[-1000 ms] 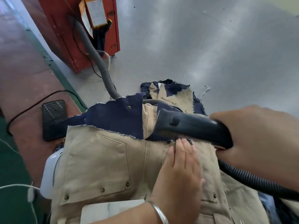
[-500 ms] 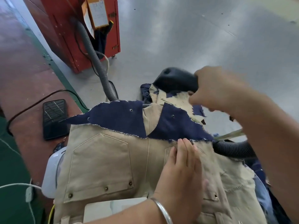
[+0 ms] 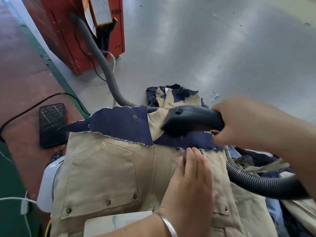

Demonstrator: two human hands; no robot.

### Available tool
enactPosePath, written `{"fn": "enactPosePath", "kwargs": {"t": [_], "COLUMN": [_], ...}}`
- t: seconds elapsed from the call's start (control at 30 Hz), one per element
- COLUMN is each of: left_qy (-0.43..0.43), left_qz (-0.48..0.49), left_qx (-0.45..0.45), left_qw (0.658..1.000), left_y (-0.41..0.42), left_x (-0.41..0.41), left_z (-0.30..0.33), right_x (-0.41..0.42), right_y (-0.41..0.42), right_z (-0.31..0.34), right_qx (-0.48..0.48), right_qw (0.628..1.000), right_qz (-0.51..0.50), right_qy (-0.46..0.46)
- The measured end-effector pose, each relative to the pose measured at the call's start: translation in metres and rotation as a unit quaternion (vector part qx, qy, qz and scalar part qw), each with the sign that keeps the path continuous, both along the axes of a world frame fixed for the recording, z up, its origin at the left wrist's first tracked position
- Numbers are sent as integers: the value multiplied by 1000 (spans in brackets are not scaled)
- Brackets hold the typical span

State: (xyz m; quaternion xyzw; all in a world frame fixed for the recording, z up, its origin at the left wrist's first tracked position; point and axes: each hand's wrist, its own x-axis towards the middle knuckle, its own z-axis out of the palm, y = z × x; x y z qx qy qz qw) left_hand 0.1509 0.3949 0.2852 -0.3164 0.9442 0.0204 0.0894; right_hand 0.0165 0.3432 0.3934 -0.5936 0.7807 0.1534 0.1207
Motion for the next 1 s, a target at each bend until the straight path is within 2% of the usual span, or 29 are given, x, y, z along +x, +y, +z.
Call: {"fn": "enactPosePath", "kwargs": {"t": [0.23,0.4,0.5,0.63,0.7,0.87,1.0], "left_qy": [-18,-4,-1,10,19,15,13], "left_qz": [-7,-12,-16,-10,-6,-2,0], "left_qx": [-36,-63,-67,-49,-43,-48,-55], "left_qw": [999,998,998,999,999,999,998], "left_y": [1,0,0,1,1,2,1], "left_x": [0,4,3,0,-2,-4,-4], "left_z": [2,0,-2,-1,0,0,0], "right_x": [-13,-29,-27,-23,-24,-22,-20], "right_y": [-53,-30,0,22,24,-5,-29], "right_z": [-8,23,35,20,9,-7,-8], "right_qx": [-84,-142,-116,-14,14,-27,-22], "right_qw": [992,978,981,999,1000,999,998], "right_qz": [-55,-46,-34,2,-7,-6,-6], "right_qy": [-78,-146,-149,-31,-20,-46,-60]}}
